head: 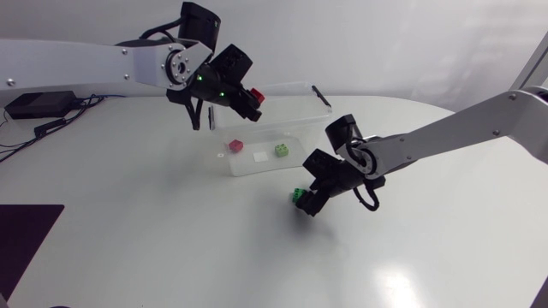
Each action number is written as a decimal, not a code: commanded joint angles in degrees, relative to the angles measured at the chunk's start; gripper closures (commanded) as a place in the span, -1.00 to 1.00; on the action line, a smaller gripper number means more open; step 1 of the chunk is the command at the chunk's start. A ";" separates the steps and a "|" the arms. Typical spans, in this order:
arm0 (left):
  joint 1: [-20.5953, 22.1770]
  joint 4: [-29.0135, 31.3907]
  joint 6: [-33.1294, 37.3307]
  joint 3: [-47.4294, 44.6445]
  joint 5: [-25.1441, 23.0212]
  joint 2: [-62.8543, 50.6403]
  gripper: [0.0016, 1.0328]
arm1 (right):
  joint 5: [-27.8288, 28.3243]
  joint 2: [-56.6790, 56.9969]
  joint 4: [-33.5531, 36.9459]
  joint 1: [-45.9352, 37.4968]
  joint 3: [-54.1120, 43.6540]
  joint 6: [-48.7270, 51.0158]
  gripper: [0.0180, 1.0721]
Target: Place the duplo bricks in the container
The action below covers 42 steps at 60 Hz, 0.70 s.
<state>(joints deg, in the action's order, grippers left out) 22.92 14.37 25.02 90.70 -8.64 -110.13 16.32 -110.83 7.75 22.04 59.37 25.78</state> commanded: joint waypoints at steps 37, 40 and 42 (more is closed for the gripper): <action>-0.94 -4.44 -2.43 -5.35 10.14 9.23 -0.91 | 0.21 17.22 4.56 0.90 -5.76 -2.40 0.49; -1.47 -4.44 -2.43 -6.32 10.40 10.55 -0.91 | -0.14 19.86 5.44 0.81 -5.50 -3.37 0.49; -1.65 -4.44 -2.43 -6.76 11.28 11.34 -0.91 | -0.67 21.79 5.87 0.81 -5.15 -4.25 0.49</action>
<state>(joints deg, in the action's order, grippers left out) 22.44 10.39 23.90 86.54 1.30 -101.91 16.25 -93.45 12.25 23.16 54.85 23.77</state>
